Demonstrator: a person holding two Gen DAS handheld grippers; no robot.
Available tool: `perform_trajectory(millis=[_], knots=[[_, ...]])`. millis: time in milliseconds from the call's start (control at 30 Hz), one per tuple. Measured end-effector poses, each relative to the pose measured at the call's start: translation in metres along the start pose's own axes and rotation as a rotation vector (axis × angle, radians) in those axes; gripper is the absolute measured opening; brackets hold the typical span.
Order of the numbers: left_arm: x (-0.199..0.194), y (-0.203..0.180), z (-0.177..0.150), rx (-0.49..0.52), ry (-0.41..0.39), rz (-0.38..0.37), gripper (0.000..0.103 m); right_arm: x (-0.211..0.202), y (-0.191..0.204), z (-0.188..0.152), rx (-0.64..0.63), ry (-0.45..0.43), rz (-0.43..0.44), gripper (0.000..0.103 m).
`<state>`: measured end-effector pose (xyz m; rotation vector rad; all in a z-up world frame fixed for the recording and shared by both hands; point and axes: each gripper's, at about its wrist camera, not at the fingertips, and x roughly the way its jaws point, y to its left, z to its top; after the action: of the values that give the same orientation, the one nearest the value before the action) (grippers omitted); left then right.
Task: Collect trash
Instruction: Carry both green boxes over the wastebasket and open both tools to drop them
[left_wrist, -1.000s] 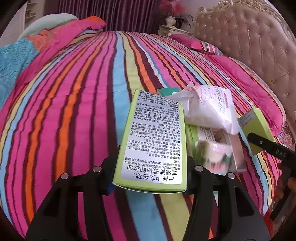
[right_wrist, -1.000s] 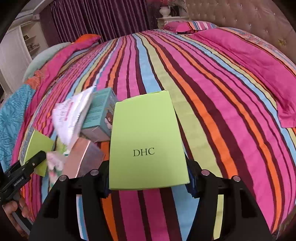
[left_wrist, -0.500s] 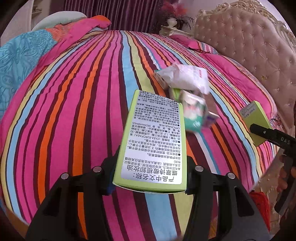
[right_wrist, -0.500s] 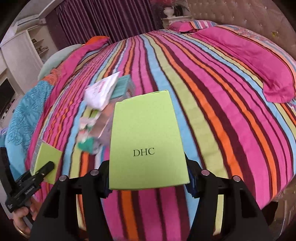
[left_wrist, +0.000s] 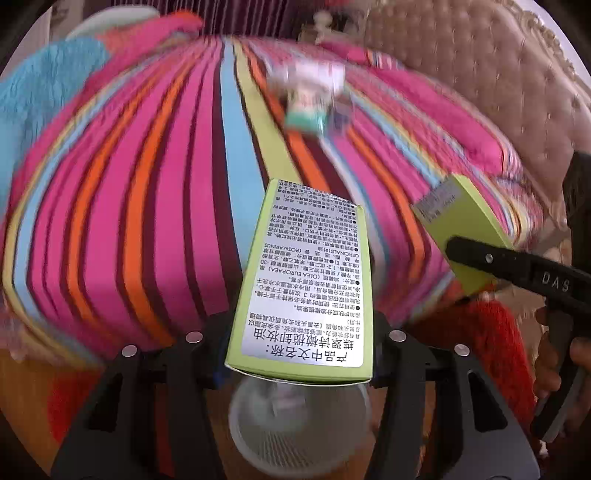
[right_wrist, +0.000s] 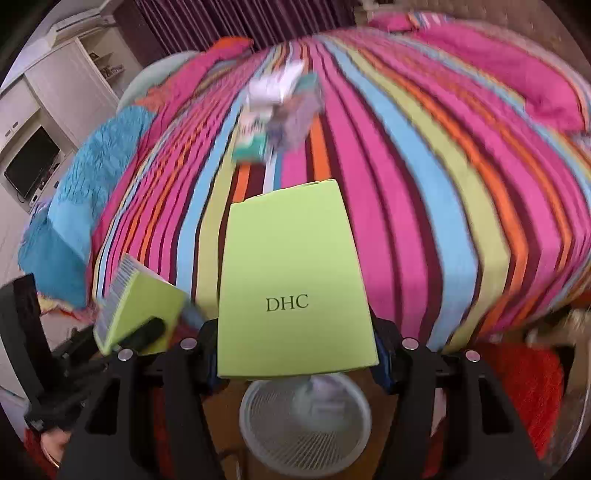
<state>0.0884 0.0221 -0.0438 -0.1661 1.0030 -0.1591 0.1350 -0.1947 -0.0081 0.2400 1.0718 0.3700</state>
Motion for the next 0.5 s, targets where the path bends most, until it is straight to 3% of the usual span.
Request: perform_trajectory(millis=[167, 500], knots=[[0.02, -0.006, -0.042, -0.045, 0.125, 0.0, 0.052, 0.021, -0.006, -0.036, 0.058, 0.128, 0.005, 0.057], [0.057, 0.001, -0.074, -0.104, 0.301, 0.005, 0.052, 0.067, -0.016, -0.07, 0.164, 0.369, 0.029, 0.057]])
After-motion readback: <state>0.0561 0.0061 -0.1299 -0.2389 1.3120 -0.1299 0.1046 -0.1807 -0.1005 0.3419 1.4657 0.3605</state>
